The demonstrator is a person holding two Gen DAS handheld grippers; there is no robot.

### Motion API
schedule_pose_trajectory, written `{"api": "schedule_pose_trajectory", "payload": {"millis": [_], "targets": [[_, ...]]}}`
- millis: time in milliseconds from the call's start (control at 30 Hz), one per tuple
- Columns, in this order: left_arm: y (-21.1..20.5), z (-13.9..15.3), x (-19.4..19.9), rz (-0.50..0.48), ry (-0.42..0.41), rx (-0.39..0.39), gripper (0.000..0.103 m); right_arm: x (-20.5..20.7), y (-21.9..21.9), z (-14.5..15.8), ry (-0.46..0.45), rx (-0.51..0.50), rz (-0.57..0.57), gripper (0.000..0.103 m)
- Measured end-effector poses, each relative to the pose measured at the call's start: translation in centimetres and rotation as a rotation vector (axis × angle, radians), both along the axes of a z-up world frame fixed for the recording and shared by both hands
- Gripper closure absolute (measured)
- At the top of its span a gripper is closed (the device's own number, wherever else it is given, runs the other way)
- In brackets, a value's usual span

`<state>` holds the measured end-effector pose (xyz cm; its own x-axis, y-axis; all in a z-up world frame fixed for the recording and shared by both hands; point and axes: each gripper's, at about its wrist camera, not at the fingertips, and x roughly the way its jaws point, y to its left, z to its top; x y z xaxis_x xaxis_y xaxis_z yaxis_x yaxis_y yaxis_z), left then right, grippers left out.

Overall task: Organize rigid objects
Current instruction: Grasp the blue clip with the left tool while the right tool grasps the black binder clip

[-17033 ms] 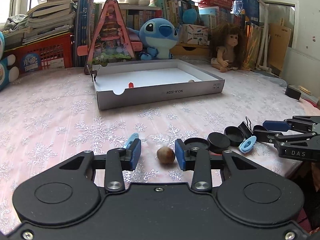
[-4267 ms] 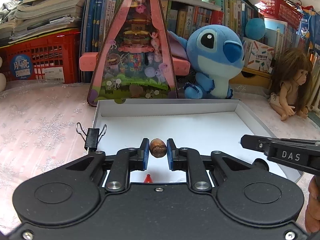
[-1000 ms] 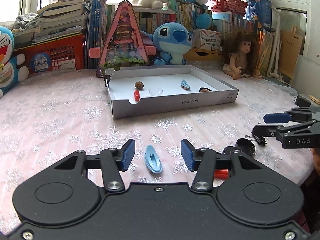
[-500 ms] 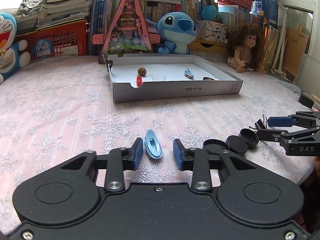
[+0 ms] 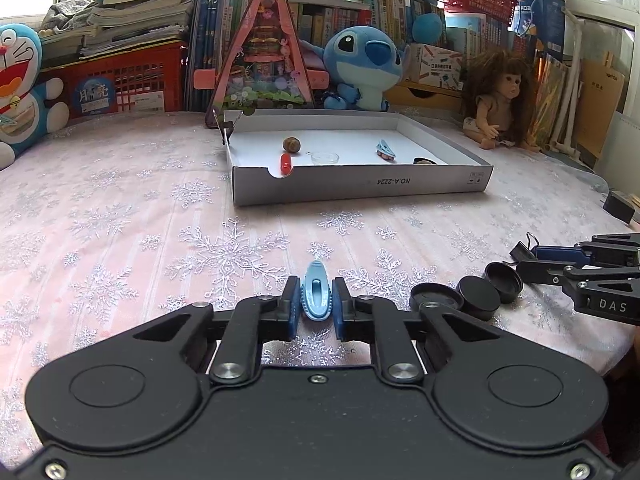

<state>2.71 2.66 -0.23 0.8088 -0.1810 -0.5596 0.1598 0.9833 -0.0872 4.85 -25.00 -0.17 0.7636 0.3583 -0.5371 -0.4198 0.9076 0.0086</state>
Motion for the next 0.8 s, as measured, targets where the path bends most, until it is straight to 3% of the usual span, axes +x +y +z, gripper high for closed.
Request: {"api": "schedule_pose_trajectory", "payload": {"millis": [467,800], "targets": [[0.5,2.4,1.3,0.033,-0.035,-0.013,0.088,1.6,-0.4,1.5,-0.030,0.022,-0.060,0.078],[0.0,3.4,2.5,0.024,-0.066,-0.012,0.088,2.4,-1.2,1.2,0.012,0.038,-0.092,0.078]]}}
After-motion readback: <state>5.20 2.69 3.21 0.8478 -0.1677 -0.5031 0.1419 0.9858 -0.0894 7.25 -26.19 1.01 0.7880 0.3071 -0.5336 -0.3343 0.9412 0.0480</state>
